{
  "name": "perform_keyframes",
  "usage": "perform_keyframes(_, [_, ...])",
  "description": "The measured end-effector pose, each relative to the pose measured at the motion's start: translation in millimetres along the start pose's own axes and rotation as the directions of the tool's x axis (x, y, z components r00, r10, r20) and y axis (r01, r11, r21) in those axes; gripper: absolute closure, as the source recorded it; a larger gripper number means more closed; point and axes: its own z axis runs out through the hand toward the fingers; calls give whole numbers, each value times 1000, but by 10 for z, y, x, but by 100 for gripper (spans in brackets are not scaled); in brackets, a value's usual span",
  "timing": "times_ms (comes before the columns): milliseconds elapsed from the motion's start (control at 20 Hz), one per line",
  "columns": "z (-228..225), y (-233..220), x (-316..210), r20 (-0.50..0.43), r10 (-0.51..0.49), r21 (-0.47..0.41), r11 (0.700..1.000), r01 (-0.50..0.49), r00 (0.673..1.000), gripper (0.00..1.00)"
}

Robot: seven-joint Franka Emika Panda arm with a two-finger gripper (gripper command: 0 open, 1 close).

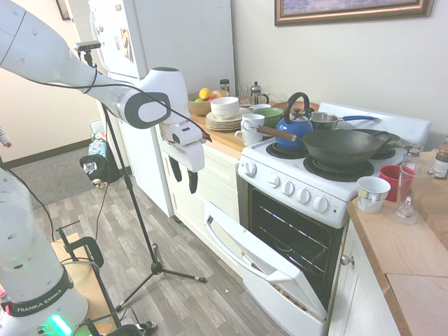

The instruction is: Close the oven

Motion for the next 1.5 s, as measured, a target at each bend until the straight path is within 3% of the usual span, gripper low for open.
perform_keyframes(250, [153, -20, -75, 7, -37, -77, 996, 37, 999, 0])
perform_keyframes(450, [624, -175, -235, 53, -17, -128, 992, 24, 998, 0])
perform_keyframes(850, [2005, -98, -3, 38, 84, -63, 995, -82, 996, 0])
perform_keyframes(1500, [2366, -469, 390, -74, 97, 35, 995, -95, 993, 0])
